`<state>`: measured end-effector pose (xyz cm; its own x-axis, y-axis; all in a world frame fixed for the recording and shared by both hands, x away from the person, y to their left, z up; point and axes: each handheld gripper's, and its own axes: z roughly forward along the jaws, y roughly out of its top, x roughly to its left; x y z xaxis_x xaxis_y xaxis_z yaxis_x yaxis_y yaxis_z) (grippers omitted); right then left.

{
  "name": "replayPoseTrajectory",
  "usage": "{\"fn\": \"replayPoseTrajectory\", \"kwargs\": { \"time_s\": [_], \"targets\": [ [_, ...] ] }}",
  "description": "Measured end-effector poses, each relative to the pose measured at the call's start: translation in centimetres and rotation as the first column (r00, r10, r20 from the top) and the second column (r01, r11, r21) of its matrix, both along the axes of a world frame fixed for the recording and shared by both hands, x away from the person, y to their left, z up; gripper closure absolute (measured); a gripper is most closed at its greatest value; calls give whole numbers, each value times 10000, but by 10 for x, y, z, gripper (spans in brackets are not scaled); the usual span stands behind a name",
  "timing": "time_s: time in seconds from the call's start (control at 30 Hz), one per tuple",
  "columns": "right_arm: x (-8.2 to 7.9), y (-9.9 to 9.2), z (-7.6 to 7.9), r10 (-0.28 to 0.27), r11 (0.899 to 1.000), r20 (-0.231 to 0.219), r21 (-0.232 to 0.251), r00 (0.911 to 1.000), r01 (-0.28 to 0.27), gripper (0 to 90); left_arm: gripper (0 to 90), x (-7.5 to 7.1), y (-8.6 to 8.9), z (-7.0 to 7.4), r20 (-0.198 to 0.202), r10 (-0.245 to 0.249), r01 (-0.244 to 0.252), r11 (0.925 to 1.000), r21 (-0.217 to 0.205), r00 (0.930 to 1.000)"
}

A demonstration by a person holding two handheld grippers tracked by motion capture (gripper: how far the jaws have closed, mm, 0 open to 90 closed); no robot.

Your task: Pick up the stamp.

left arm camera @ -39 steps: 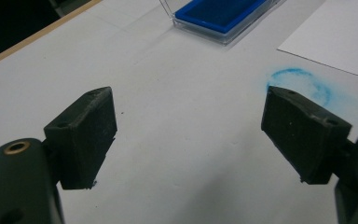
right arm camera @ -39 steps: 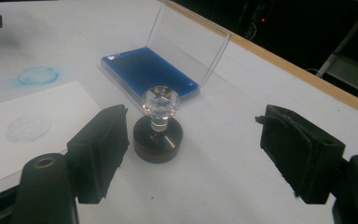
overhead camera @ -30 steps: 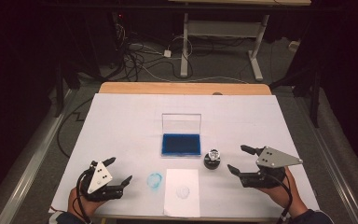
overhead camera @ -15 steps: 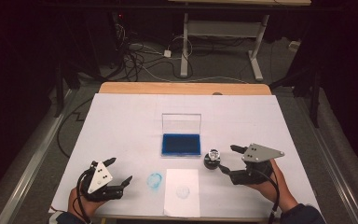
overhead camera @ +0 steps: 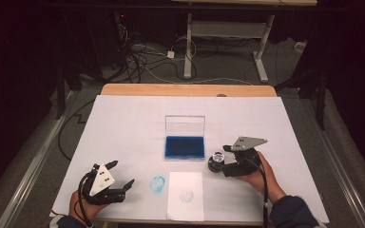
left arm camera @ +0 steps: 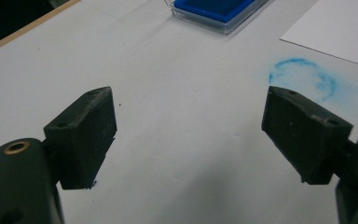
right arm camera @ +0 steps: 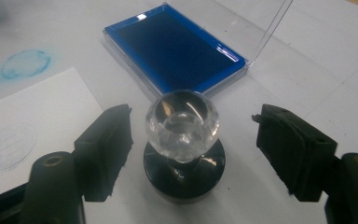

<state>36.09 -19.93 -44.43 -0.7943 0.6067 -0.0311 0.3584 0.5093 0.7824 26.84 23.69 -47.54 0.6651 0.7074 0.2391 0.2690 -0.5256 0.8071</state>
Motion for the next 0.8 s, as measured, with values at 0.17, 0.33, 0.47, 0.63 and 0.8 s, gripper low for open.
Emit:
{"fn": "replayPoseTrajectory", "kwargs": {
  "time_s": [0.17, 0.33, 0.47, 0.63, 0.8],
  "targets": [
    [4, 5, -4, 177, 9998, -184, -22, 9997, -177, 354, 169, -1, 0, 0, 6, -4, 4, 10000, -60, 10000],
    [4, 6, -4, 57, 10000, -248, 1, 9997, -57, 437, 169, 0, 0, -1, -46, -42, 41, 10000, -65, 10000],
    [4, 7, -5, 181, 9998, -350, -35, 9992, -183, 498, 171, 0, 0, 0, -64, -51, 51, 10000, -51, 10000],
    [3, 7, -5, 295, 9995, -299, -67, 9991, -297, 535, 170, 0, 0, -1, -119, -75, 75, 10000, -10, 9999],
    [2, 8, -4, 345, 9991, -301, -242, 9989, -353, 555, 171, 0, 0, -1, -150, -96, 96, 10000, -8, 9998]
  ]
}}
